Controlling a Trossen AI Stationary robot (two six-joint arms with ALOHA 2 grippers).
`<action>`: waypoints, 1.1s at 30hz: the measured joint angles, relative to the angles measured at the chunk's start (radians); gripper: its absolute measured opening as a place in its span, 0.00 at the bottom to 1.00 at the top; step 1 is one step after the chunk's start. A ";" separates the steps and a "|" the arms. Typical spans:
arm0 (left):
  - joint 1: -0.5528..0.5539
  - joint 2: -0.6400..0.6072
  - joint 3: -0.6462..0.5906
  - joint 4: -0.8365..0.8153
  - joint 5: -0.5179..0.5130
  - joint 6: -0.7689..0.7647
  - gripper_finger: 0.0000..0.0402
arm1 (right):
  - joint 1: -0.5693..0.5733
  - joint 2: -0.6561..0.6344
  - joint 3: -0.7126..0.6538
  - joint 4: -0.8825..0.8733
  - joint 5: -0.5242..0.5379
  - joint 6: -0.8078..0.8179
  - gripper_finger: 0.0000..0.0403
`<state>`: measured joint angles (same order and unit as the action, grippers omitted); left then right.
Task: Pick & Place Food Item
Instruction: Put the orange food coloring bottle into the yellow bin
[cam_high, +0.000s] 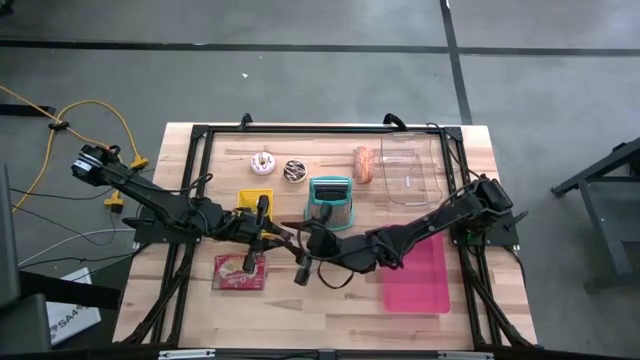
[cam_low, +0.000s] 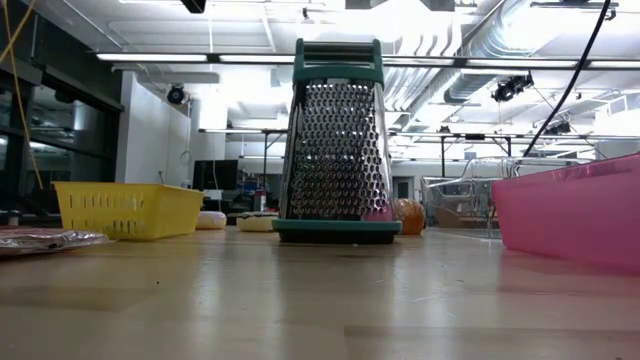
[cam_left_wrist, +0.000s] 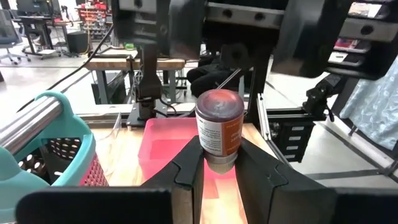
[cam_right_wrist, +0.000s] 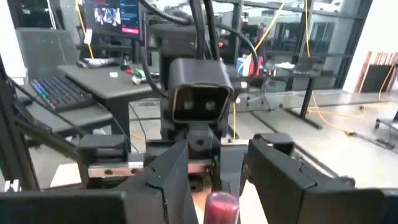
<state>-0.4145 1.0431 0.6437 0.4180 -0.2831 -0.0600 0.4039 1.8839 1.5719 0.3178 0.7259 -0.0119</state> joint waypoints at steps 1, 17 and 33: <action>0.000 0.000 0.000 -0.006 0.000 -0.003 0.17 | 0.002 0.000 0.000 0.003 0.000 -0.012 0.39; 0.000 -0.014 0.000 -0.376 -0.056 -0.197 0.17 | 0.136 0.000 0.000 -0.065 0.005 -0.037 0.39; 0.097 -0.015 0.000 -0.919 -0.088 -0.419 0.17 | 0.214 0.000 0.000 -0.188 0.004 0.120 0.39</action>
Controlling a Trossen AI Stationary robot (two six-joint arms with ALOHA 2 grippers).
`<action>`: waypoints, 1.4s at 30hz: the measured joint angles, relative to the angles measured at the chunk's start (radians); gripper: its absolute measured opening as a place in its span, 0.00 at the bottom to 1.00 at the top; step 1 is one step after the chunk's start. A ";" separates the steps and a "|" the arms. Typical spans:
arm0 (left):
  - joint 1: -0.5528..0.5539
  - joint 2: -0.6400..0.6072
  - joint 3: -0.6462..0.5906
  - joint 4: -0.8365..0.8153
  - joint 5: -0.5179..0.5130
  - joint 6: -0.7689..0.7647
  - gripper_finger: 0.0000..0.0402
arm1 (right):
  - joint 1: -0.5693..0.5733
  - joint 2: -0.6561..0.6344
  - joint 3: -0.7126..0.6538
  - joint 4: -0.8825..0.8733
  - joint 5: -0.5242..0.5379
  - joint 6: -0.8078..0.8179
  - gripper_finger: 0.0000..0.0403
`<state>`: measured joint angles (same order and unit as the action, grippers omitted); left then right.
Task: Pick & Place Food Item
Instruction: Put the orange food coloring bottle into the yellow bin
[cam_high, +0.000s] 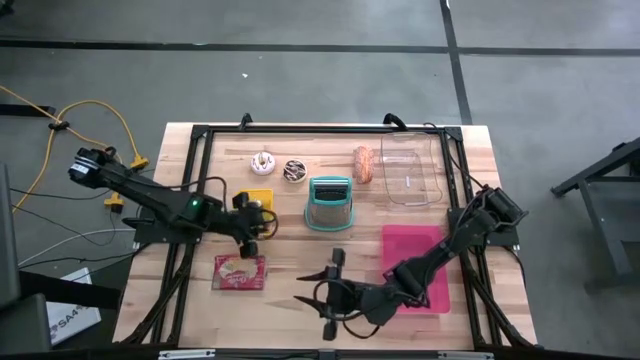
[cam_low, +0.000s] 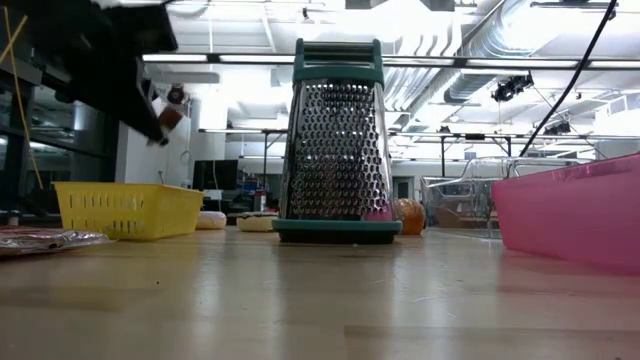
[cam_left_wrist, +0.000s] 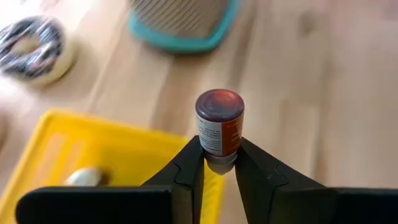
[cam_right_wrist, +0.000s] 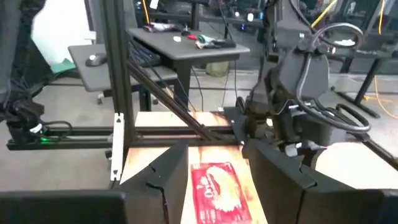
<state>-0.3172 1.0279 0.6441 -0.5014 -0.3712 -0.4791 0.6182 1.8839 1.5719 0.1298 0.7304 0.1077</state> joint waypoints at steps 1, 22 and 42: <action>0.015 0.000 0.000 -0.030 0.000 0.000 0.17 | 0.000 0.000 0.000 -0.008 0.000 0.009 0.39; 0.354 0.002 0.000 -0.276 0.180 0.061 0.17 | -0.004 0.000 0.000 -0.022 0.000 0.027 0.39; 0.354 0.250 0.001 -0.193 0.194 0.087 0.17 | -0.003 0.000 0.000 -0.026 -0.001 0.027 0.39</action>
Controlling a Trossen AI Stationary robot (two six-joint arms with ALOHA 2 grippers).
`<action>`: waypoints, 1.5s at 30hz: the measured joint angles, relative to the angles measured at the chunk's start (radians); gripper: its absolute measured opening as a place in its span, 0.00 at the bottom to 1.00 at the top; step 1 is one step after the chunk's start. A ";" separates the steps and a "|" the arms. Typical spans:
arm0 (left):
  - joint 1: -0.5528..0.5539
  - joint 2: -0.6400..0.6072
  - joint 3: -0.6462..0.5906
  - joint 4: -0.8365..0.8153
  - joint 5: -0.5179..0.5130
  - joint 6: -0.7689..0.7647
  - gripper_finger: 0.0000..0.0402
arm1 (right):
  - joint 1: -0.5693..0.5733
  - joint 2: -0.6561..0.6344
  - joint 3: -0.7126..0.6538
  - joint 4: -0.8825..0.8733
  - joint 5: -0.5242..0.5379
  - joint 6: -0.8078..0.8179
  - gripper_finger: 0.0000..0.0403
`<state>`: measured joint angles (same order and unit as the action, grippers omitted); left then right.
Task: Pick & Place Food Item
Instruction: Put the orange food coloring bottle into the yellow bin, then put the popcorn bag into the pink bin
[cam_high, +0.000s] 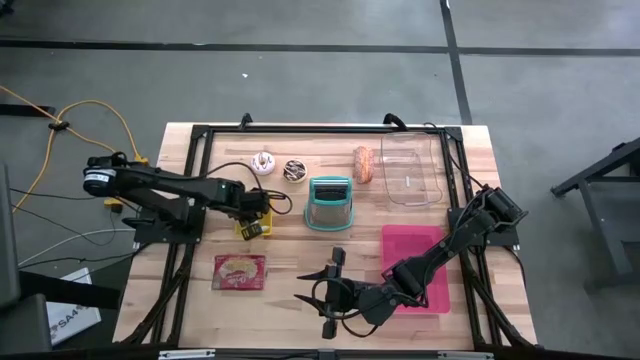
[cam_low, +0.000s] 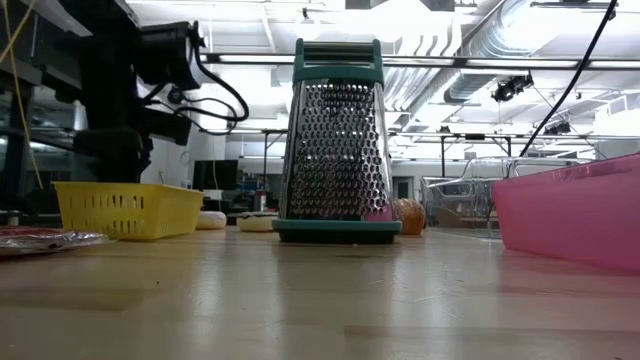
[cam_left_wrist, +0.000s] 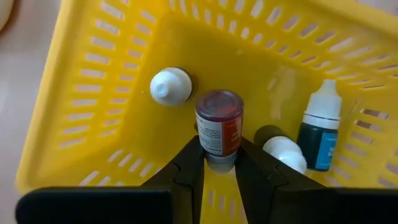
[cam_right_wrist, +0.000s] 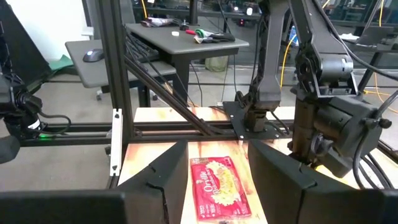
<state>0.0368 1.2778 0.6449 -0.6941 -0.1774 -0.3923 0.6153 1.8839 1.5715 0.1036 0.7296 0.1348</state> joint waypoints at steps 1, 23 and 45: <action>0.000 0.005 0.000 0.000 0.000 0.000 0.17 | 0.000 0.000 0.000 0.000 0.000 0.000 0.39; 0.000 0.010 -0.001 0.006 -0.010 0.036 0.24 | 0.000 0.000 0.000 -0.003 -0.003 0.000 0.39; 0.000 0.007 0.065 -0.022 -0.024 0.096 0.24 | 0.000 0.000 0.000 -0.004 -0.004 0.000 0.39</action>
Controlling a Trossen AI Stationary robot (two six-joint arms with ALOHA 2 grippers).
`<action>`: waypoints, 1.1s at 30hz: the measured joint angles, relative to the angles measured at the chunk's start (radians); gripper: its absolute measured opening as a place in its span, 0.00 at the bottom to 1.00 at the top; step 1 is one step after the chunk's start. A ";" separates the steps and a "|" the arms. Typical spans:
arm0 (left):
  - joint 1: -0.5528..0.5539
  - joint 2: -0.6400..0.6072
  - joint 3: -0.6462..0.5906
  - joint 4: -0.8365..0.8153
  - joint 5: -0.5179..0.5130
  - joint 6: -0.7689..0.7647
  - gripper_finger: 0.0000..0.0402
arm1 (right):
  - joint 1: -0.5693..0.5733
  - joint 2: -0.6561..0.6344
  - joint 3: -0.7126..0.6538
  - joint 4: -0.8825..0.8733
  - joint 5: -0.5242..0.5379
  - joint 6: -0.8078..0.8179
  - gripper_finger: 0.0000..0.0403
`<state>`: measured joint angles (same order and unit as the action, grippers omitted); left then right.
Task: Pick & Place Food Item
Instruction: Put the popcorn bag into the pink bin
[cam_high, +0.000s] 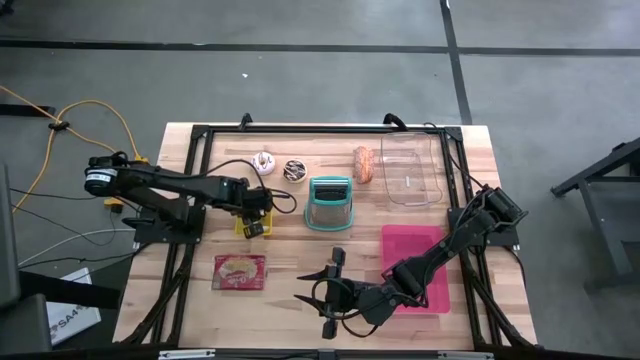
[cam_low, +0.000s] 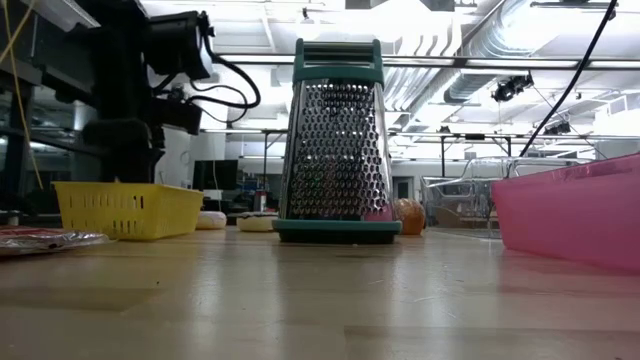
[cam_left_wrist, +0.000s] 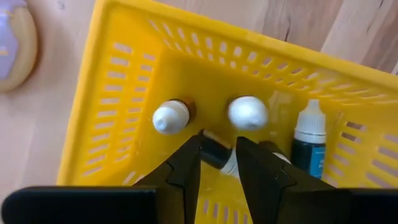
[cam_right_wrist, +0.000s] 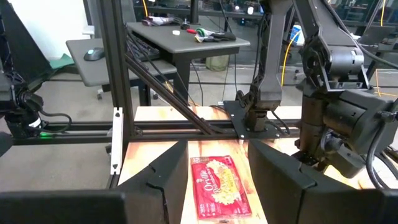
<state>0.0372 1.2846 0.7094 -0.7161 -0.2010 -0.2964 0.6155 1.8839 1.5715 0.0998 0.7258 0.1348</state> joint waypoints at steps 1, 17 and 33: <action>0.000 -0.004 0.005 -0.004 -0.003 0.005 0.24 | 0.000 0.000 0.000 0.000 0.000 0.000 0.39; 0.000 -0.128 0.023 -0.009 -0.006 0.016 0.24 | 0.000 0.000 0.000 -0.007 0.000 0.000 0.39; 0.000 -0.190 0.023 -0.004 0.016 0.008 0.24 | 0.000 0.000 0.000 -0.007 0.000 0.000 0.39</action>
<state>0.0372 1.0946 0.7326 -0.7198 -0.1852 -0.2882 0.6151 1.8839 1.5715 0.0925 0.7254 0.1349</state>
